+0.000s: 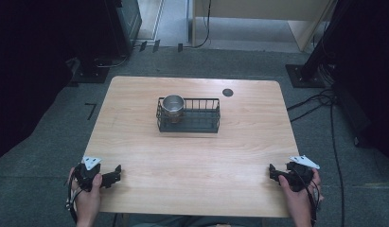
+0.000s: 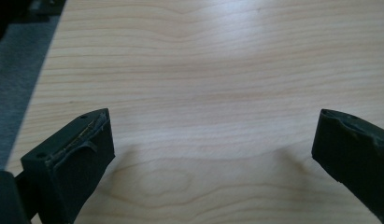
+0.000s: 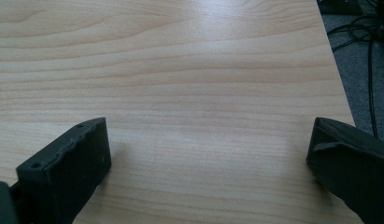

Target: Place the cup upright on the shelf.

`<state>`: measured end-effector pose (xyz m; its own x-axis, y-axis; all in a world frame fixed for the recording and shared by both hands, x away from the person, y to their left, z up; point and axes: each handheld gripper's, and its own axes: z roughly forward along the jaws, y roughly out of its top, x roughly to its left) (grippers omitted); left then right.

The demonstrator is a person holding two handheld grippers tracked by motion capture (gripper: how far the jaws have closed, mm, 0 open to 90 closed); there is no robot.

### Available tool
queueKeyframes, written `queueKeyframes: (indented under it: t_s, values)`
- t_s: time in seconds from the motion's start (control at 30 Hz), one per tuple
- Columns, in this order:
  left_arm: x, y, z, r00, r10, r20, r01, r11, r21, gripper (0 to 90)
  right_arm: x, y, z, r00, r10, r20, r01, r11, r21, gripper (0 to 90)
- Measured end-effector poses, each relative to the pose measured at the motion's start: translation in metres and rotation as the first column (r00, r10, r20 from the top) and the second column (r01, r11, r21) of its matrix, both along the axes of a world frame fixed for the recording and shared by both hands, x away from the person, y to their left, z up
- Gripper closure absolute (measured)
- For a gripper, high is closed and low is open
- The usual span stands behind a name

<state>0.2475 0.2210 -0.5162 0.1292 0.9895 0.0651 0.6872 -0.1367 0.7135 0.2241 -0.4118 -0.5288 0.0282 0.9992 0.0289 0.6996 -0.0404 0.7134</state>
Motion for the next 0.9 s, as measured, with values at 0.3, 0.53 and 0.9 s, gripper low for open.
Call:
queueKeyframes:
  t_s: [0.3, 0.53, 0.9]
  values:
    - [-0.008, 0.013, -0.002, 0.9996, -0.003, -0.029, 0.002, 0.9999, -0.016, 0.0, 0.0, 0.0, 0.0, 1.0, 0.001, 0.001, -0.001, 1.0, -0.001, 0.0]
    - [-0.006, 0.012, -0.003, 0.9988, -0.023, -0.043, 0.021, 0.9988, -0.043, 0.0, 0.0, 0.0, 0.0, 1.0, 0.001, 0.001, -0.001, 1.0, -0.001, 0.0]
    - [0.007, -0.002, -0.003, 0.9991, -0.004, -0.043, 0.002, 0.999, -0.044, 0.0, -0.001, -0.001, 0.0, 1.0, -0.007, 0.0, 0.007, 1.0, -0.001, 0.0]
